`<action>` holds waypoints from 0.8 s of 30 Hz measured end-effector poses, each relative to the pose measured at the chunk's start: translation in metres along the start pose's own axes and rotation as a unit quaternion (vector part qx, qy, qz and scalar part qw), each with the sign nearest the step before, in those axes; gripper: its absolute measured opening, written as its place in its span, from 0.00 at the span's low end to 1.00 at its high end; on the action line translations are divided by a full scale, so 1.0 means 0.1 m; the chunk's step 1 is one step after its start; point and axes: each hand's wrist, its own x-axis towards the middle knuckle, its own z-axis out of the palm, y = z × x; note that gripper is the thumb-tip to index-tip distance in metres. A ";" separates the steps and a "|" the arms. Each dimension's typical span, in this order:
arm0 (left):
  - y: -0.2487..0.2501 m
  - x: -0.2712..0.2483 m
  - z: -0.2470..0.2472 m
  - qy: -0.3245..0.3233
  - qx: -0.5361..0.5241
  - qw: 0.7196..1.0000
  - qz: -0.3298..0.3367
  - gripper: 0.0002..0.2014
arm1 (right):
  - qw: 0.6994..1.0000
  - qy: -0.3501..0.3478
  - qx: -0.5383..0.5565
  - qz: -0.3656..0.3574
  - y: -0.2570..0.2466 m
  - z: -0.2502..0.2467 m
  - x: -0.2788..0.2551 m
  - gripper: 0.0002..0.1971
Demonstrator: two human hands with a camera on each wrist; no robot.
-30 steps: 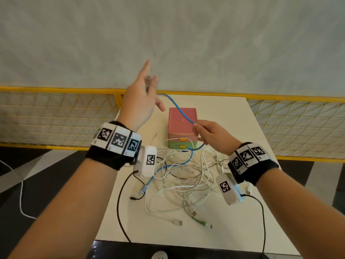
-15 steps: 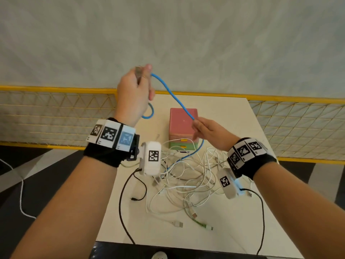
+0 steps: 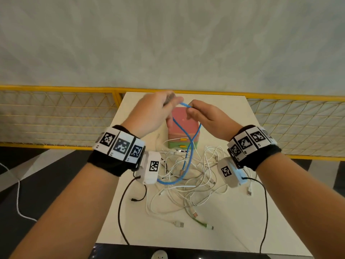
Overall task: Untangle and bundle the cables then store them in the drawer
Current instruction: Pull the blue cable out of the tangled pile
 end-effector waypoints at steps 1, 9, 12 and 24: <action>0.01 0.01 -0.04 0.038 -0.017 0.999 0.008 0.14 | 1.000 0.003 0.004 0.009 0.04 0.03 -0.01 0.11; -0.03 0.00 -0.24 0.252 -0.133 0.958 0.022 0.15 | 0.997 -0.005 -0.023 0.075 0.22 0.20 0.02 0.12; -0.16 0.03 -0.31 0.205 -0.123 0.971 0.008 0.17 | 0.997 0.029 -0.019 0.067 0.19 0.16 0.02 0.10; -0.23 -0.15 -0.33 0.132 -0.242 0.959 -0.066 0.05 | 0.994 0.071 0.073 0.033 -1.02 -0.35 -0.41 0.09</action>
